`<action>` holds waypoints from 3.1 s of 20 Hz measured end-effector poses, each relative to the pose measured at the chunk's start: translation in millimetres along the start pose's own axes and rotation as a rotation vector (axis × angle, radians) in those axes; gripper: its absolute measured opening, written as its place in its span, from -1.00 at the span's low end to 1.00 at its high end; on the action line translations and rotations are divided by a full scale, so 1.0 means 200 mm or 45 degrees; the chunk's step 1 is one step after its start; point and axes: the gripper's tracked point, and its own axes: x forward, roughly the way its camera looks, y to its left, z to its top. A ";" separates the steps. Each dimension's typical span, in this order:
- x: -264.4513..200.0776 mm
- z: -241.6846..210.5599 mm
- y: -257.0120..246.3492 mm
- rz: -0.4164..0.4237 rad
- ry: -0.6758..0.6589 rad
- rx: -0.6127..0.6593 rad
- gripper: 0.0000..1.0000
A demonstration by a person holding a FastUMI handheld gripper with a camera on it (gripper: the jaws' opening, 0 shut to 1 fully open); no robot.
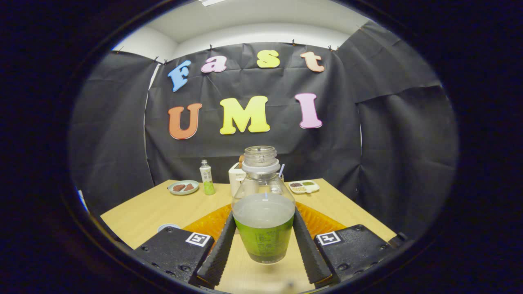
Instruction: Take the bottle from table, then pour the juice into the cup, finally place the bottle on the coaster
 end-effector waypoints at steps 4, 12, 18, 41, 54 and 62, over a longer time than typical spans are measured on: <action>0.02 0.08 0.04 -0.040 -0.026 -0.138 0.59; 0.11 0.10 0.19 -0.124 -0.029 -0.524 0.60; 0.26 -0.04 0.35 -0.175 0.051 -0.851 0.60; 0.39 0.04 0.56 -0.357 -0.063 -1.818 0.60; 0.37 0.05 0.71 -0.385 -0.102 -2.138 0.60; 0.37 0.07 0.73 -0.419 -0.091 -2.232 0.60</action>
